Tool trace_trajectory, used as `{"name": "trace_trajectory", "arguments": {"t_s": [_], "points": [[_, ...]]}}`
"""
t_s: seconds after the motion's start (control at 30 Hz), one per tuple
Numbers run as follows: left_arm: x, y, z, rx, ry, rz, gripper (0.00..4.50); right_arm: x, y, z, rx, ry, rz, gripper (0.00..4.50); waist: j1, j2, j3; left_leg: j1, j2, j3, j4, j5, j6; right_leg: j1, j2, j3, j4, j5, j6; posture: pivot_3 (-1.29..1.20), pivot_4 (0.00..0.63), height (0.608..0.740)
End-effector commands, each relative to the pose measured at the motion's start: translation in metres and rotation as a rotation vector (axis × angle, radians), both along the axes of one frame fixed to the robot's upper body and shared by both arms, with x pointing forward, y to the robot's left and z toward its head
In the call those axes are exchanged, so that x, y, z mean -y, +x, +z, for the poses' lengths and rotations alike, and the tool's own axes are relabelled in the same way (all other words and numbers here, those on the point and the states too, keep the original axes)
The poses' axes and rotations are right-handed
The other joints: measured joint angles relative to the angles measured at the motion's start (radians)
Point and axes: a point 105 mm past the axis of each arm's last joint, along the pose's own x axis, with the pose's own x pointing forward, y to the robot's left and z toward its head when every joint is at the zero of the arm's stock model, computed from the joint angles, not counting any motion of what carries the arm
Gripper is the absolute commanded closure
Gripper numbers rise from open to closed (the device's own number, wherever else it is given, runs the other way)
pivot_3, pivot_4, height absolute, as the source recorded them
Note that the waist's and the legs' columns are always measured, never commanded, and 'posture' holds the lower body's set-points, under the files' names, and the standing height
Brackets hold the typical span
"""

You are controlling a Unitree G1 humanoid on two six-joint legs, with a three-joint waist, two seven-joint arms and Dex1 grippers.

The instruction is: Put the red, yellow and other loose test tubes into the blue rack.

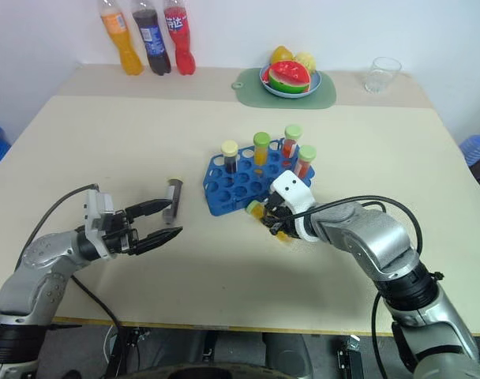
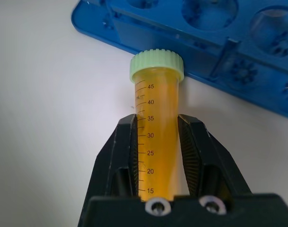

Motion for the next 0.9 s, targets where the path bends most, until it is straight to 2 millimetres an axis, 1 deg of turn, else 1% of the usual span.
{"name": "trace_trajectory", "arguments": {"t_s": [0.03, 0.17, 0.27, 0.37, 0.47, 0.57, 0.6, 0.63, 0.73, 0.77, 0.9], "points": [[0.001, 0.002, 0.007, 0.038, -0.009, -0.01, 0.84, 0.037, 0.0, -0.005, 0.009, -0.117, -0.059, 3.54, 0.009, 0.0, 0.0, 0.0, 0.0, 0.0, 0.0, 0.0, 0.001, 0.0, 0.0, 0.0, -0.001, 0.0, 0.0, 0.0, 0.15, 0.74], [0.002, 0.005, 0.008, 0.043, -0.009, -0.018, 0.84, 0.047, -0.004, -0.003, 0.021, -0.149, -0.031, 3.54, 0.019, 0.0, 0.0, -0.001, 0.0, 0.0, -0.001, -0.001, 0.001, -0.001, 0.0, 0.0, -0.002, 0.0, 0.0, 0.0, 0.15, 0.74], [0.004, 0.007, 0.009, 0.046, -0.008, -0.029, 0.84, 0.044, -0.006, -0.01, 0.006, -0.154, -0.02, 3.54, 0.018, 0.0, 0.0, -0.001, 0.0, 0.0, -0.001, -0.001, 0.001, -0.001, 0.0, -0.001, -0.001, 0.0, 0.0, 0.0, 0.15, 0.74], [0.005, 0.009, 0.011, 0.05, -0.009, -0.035, 0.84, 0.046, -0.006, -0.018, -0.005, -0.201, -0.011, 3.54, 0.016, 0.0, 0.0, 0.0, 0.0, 0.0, -0.001, -0.001, 0.001, 0.0, 0.0, -0.001, -0.001, 0.0, 0.0, 0.0, 0.15, 0.74], [0.005, 0.01, 0.012, 0.053, -0.006, -0.038, 0.84, 0.051, -0.004, -0.025, 0.005, -0.278, 0.025, 3.54, 0.014, -0.002, -0.001, 0.0, 0.001, 0.0, -0.001, -0.001, 0.001, 0.0, 0.0, -0.001, -0.001, 0.0, 0.0, 0.0, 0.15, 0.74], [0.004, 0.009, 0.012, 0.054, -0.006, -0.036, 0.84, 0.054, -0.003, -0.03, -0.012, -0.313, 0.058, 3.54, 0.01, -0.002, -0.001, 0.001, 0.001, 0.0, -0.001, -0.001, 0.001, 0.001, 0.0, -0.001, -0.001, 0.0, 0.0, 0.0, 0.15, 0.74], [0.004, 0.008, 0.012, 0.053, -0.006, -0.034, 0.84, 0.054, -0.003, -0.03, -0.019, -0.314, 0.065, 2.7, 0.01, -0.003, -0.002, 0.001, 0.001, 0.0, -0.001, -0.001, 0.001, 0.001, 0.0, -0.001, -0.001, 0.0, 0.0, 0.0, 0.15, 0.74], [0.004, 0.008, 0.011, 0.052, -0.007, -0.032, 0.84, 0.054, -0.002, -0.03, -0.023, -0.31, 0.068, 2.39, 0.012, -0.004, -0.002, 0.001, 0.001, 0.0, -0.001, -0.001, 0.001, 0.001, 0.0, -0.001, -0.001, 0.0, 0.0, 0.0, 0.15, 0.74], [0.003, 0.006, 0.01, 0.049, -0.007, -0.023, 0.84, 0.051, 0.004, -0.028, -0.01, -0.277, 0.032, 0.94, 0.011, -0.004, -0.002, 0.001, 0.001, 0.001, -0.001, -0.001, 0.001, 0.0, 0.0, 0.0, -0.001, 0.0, 0.0, 0.0, 0.15, 0.74], [0.003, 0.005, 0.01, 0.049, -0.007, -0.02, 0.84, 0.05, 0.005, -0.027, -0.012, -0.269, 0.03, 0.57, 0.011, -0.004, -0.003, 0.0, 0.001, 0.0, -0.002, -0.001, 0.001, 0.0, 0.0, 0.0, -0.001, 0.0, 0.0, 0.0, 0.15, 0.74], [0.003, 0.004, 0.01, 0.05, -0.009, -0.012, 0.84, 0.046, 0.012, -0.024, -0.009, -0.249, 0.024, 0.57, 0.001, -0.004, -0.003, 0.001, 0.002, 0.0, -0.002, -0.001, 0.001, 0.0, 0.001, -0.001, -0.001, 0.0, 0.0, 0.0, 0.15, 0.74]]}}
